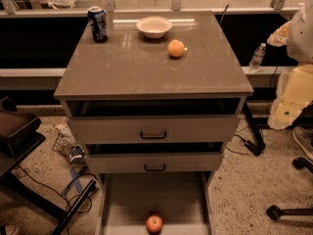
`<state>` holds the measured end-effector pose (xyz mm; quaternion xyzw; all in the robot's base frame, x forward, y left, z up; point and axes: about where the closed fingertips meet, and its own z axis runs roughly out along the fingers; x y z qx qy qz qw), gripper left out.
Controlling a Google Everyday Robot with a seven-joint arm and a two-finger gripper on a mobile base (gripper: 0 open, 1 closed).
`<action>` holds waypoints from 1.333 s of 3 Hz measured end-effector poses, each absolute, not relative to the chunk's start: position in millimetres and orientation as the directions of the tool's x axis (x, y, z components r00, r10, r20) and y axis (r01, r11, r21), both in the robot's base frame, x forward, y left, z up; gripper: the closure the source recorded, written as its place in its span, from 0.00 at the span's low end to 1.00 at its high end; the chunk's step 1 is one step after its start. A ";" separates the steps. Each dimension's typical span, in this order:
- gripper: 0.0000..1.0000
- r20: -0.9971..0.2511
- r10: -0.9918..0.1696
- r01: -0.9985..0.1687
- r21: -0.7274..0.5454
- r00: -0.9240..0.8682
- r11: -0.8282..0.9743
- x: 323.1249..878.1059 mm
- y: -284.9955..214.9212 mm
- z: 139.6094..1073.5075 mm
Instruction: Pick apple from bottom drawer and place on counter
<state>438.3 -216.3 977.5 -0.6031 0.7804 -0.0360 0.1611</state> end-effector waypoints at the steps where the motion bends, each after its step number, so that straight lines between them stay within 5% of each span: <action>1: 0.00 -0.217 -0.951 -0.929 -0.251 -0.220 0.272 438.9 -216.3 976.5; 3: 0.00 -0.528 -0.828 -0.941 -0.143 -0.191 0.308 454.0 -218.6 870.6; 4: 0.00 -0.757 -0.632 -0.923 -0.110 -0.163 0.370 457.1 -227.7 796.7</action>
Offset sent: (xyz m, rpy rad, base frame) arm 0.0265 -0.0082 -0.0721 0.4475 -0.0330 0.0193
